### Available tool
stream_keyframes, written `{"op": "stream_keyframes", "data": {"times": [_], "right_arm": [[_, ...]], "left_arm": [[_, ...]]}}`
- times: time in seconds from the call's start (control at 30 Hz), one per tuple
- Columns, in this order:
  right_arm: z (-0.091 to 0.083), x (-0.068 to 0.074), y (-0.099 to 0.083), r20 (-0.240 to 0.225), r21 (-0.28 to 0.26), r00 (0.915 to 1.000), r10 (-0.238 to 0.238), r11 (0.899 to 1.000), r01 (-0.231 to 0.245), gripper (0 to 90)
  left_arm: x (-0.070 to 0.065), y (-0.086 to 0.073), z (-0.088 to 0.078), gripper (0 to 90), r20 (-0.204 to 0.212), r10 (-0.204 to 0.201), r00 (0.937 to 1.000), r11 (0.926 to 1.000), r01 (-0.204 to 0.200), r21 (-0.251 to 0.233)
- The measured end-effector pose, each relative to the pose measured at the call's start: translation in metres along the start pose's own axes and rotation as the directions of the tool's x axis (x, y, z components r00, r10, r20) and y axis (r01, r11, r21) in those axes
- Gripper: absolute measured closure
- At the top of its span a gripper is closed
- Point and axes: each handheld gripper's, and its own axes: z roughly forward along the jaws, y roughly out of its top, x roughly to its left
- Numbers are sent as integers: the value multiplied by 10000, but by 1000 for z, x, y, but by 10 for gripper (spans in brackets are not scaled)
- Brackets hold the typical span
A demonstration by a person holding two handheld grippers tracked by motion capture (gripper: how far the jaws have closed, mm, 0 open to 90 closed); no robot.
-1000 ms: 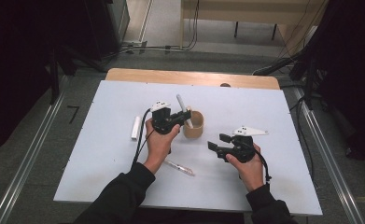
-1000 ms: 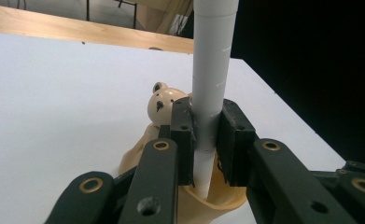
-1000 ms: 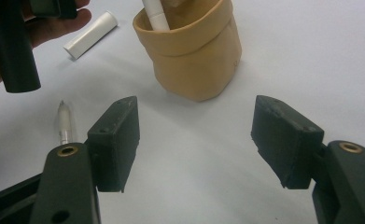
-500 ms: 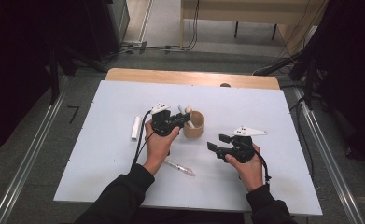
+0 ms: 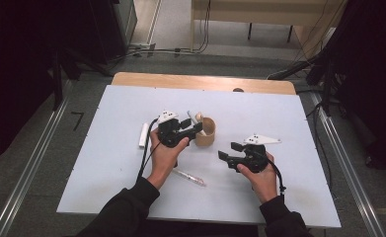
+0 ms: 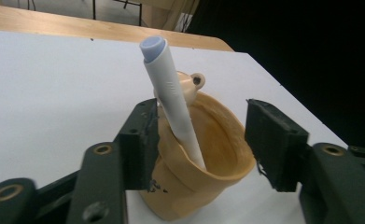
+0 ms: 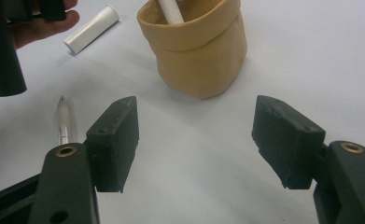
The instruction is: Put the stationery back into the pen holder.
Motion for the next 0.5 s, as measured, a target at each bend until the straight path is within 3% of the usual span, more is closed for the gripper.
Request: {"op": "stream_keyframes", "data": {"times": [0.27,0.5], "right_arm": [[3,5,-1,-33,64,9998,-182,9998,183,303],[6,9,-1,-105,83,9996,-274,9996,275,291]], "left_arm": [[-5,-5,-10,288,-58,177,9998,9995,-176,276],[-2,-11,-20,253,-174,252,9995,9983,-242,529]]}}
